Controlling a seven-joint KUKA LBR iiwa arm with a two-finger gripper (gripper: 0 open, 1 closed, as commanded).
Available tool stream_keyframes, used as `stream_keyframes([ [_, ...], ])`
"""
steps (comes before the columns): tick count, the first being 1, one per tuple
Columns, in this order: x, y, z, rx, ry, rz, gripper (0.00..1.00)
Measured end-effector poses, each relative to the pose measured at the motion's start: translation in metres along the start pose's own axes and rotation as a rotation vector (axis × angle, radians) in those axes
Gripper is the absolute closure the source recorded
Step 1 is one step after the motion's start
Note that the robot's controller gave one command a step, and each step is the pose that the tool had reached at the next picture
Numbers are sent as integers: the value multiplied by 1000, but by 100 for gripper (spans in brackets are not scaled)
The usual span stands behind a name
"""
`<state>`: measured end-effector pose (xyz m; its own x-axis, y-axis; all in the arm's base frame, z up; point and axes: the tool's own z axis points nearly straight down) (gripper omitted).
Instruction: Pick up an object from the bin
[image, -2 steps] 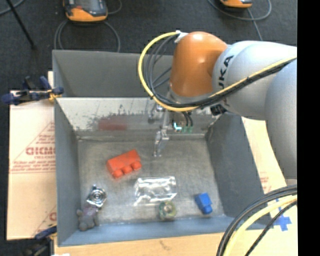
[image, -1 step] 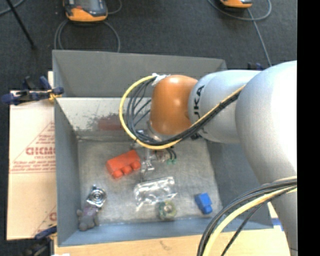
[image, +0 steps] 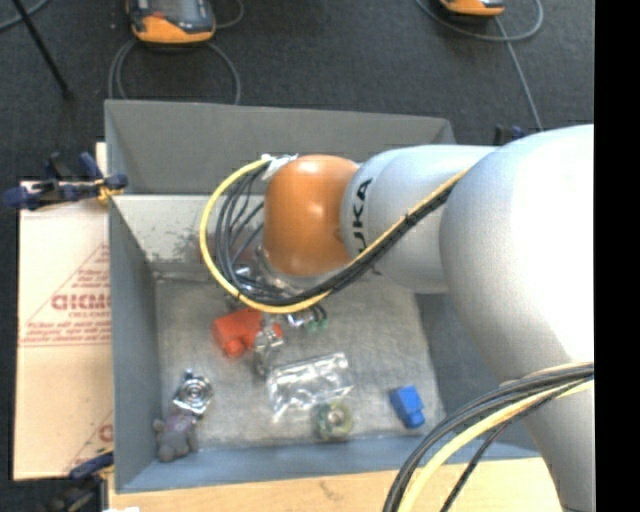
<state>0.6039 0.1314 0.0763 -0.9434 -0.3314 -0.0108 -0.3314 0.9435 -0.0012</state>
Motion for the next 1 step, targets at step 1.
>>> stream_keyframes([
  [1, -1, 0, -2, -1, -4, 4, 100],
])
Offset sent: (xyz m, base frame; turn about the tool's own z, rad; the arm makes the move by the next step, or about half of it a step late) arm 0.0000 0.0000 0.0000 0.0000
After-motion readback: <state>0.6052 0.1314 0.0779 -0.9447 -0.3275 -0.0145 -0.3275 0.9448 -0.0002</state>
